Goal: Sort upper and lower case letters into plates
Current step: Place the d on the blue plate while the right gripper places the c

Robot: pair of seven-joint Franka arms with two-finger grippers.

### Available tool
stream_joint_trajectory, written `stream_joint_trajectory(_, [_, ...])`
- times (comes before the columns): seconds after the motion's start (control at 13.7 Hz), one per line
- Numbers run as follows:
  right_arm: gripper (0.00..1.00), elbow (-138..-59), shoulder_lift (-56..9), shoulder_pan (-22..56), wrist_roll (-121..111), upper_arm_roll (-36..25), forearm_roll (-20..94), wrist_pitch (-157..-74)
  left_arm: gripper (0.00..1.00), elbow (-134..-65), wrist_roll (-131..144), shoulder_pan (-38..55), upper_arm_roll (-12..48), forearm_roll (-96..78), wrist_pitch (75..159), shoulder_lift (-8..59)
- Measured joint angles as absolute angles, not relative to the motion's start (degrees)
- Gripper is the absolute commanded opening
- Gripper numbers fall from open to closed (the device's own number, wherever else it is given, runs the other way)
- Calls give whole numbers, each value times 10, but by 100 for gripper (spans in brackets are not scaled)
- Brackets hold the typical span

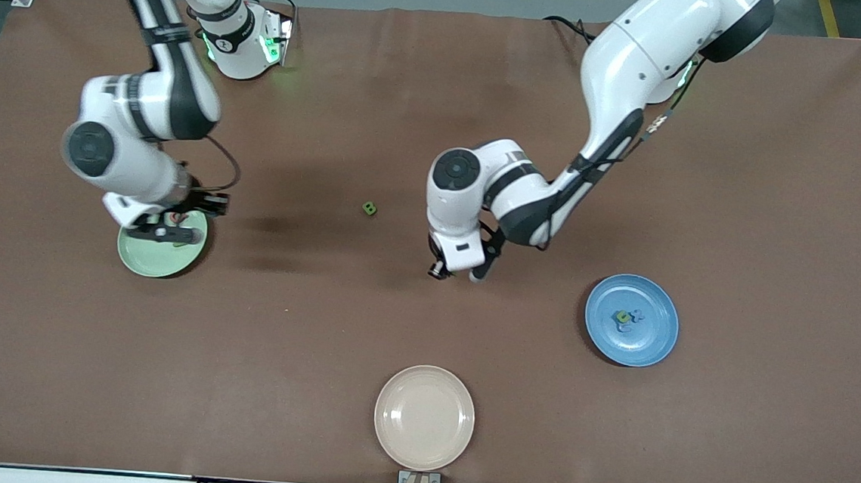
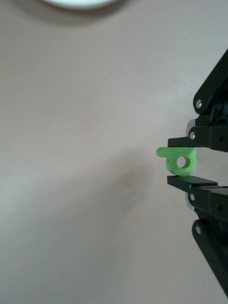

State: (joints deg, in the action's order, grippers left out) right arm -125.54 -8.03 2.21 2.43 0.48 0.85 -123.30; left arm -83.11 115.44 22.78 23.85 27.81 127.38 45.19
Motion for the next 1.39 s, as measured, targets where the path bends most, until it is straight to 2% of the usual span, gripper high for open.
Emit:
stream_joint_trajectory(0.58, [18,-1318,-104,-154,-189,4,-23,-1391,0,-834,899,104,238,278,1171,413])
stream_joint_trajectory(0.95, [19,-1341,-161,-169,-200,8,-23,-1496,0,-863,774,13,238,278,1160,414])
stream_joint_trajectory(1.02, [20,-1345,-170,-168,-200,9,-23,-1510,3,-867,757,-2,238,278,1160,414])
stream_joint_trajectory(1.1, [21,-1348,-177,-168,-200,11,-23,-1520,13,-871,742,-17,238,278,1160,415])
stream_joint_trajectory(1.17, [24,-1349,-183,-168,-200,12,-23,-1529,35,-874,732,-28,238,278,1160,416])
stream_joint_trajectory(1.24, [29,-1351,-187,-168,-200,13,-23,-1536,63,-875,728,-34,238,278,1160,419])
stream_joint_trajectory(1.32, [38,-1352,-190,-168,-200,13,-23,-1541,91,-875,727,-36,238,278,1160,423])
stream_joint_trajectory(1.39, [65,-1353,-191,-168,-200,14,-23,-1543,100,-875,727,-36,238,278,1160,426])
